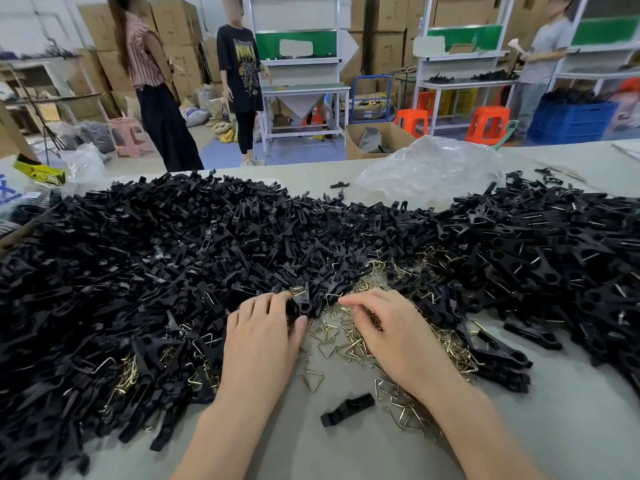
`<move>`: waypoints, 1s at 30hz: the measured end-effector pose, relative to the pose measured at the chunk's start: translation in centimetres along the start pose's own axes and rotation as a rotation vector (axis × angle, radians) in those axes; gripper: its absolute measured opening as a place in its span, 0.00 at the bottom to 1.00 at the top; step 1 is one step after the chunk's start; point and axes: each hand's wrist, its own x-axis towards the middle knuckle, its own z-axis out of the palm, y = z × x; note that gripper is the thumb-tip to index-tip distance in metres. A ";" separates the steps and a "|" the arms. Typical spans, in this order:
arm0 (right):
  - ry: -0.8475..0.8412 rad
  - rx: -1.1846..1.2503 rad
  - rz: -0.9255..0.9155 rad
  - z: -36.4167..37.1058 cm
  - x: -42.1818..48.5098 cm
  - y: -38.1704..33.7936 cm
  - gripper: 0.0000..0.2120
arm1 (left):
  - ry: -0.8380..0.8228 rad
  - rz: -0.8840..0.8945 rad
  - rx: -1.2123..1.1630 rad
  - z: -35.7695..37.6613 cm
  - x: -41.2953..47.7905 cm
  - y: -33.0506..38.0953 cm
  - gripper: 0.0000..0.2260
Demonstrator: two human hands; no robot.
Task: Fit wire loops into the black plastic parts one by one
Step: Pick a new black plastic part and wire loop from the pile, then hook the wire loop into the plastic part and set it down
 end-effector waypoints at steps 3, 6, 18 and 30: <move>-0.010 0.017 0.012 0.0 0.0 0.0 0.13 | 0.012 0.020 0.065 -0.1 0.1 -0.4 0.16; -0.019 0.018 0.017 -0.1 0.0 0.1 0.13 | 0.039 -0.027 0.123 -0.3 0.3 -0.6 0.13; 0.002 0.039 0.013 -0.1 0.0 0.2 0.13 | 0.093 0.029 0.043 -0.7 0.2 -1.3 0.08; 0.038 -0.059 -0.140 -0.3 -0.3 -1.5 0.25 | 0.300 0.274 -0.212 -2.4 0.1 0.1 0.12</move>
